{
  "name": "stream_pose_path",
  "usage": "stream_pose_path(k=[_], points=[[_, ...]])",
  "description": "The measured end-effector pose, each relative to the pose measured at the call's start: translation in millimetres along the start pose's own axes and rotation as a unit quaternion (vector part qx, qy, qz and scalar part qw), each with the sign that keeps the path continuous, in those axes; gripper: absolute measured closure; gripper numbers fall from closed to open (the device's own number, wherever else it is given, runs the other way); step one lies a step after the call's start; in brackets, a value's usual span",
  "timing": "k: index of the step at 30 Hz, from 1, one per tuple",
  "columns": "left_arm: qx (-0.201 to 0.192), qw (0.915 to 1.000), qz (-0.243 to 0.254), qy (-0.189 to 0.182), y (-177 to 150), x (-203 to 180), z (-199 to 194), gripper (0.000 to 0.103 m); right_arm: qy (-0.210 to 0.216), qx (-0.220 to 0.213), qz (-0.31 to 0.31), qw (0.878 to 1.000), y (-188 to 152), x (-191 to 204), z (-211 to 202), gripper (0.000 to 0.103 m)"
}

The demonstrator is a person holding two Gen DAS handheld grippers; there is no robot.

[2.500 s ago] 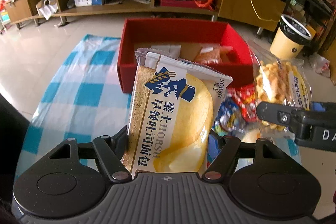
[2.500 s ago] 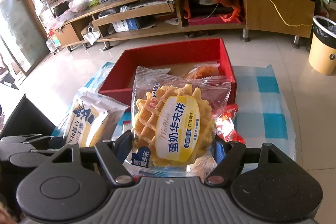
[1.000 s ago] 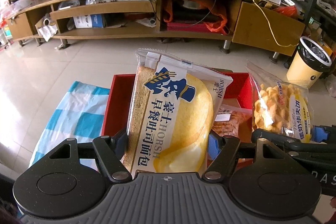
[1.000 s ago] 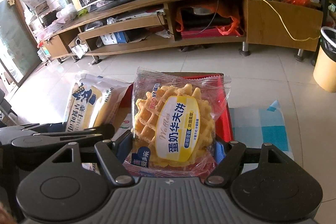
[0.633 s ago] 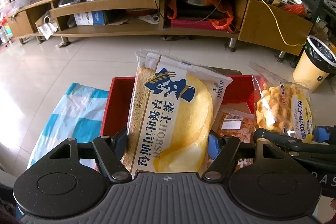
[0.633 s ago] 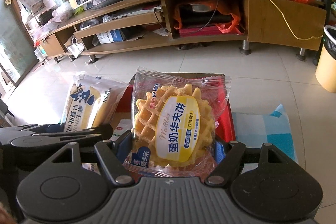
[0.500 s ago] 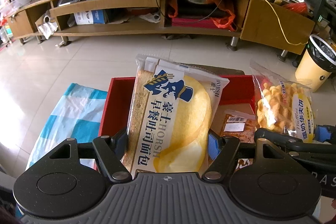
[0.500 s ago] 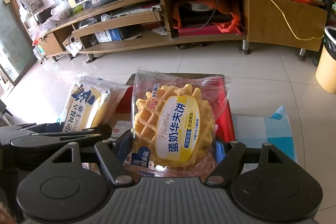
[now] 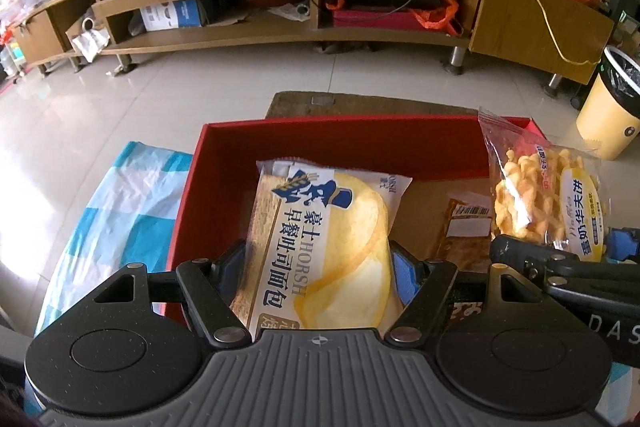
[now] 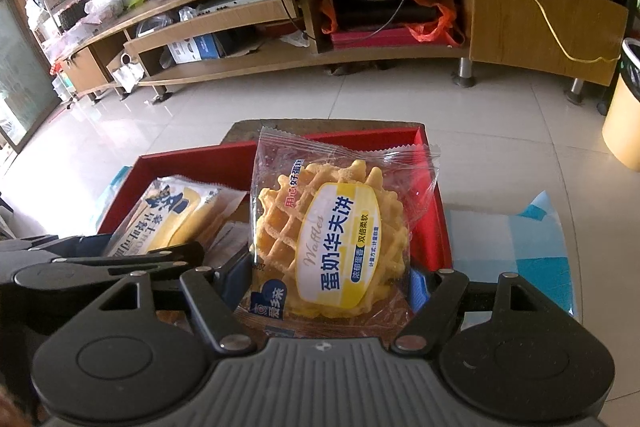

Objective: Organize snacks
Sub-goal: 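Lower both snacks into the red box and open both tools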

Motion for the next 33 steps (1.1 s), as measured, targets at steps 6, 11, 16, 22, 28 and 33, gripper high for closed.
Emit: stream_pose_path(k=[6, 11, 16, 22, 28, 33], points=[[0.007, 0.9999, 0.004, 0.006, -4, 0, 9, 0.028, -0.002, 0.009, -0.003, 1.000, -1, -1, 11, 0.032], [0.007, 0.9999, 0.007, 0.009, -4, 0, 12, 0.027, -0.006, 0.020, -0.002, 1.000, -3, -3, 20, 0.032], [0.009, 0.9998, 0.007, 0.014, -5, 0, 13, 0.025, -0.007, 0.029, -0.003, 1.000, -3, -5, 26, 0.030], [0.007, 0.9998, 0.004, 0.019, -4, 2, 10, 0.019, -0.011, 0.028, -0.002, 1.000, -4, -4, 27, 0.029], [-0.003, 0.9998, 0.001, 0.019, -1, 5, 3, 0.016, -0.023, 0.019, -0.005, 1.000, -4, -5, 25, 0.029], [-0.002, 0.9998, -0.004, 0.020, -2, 9, 0, 0.016, -0.027, 0.027, -0.017, 0.999, -7, 0, 24, 0.026]])
Point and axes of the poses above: each gripper's, at about its wrist camera, not at the fingertips, and z roughly the way its jaws point, x to its left, y to its top, the point moved 3 cm from there along z, roughly the way its jaws point, and after that the axes turned 5 degrees about -x, right-handed, at the moved point
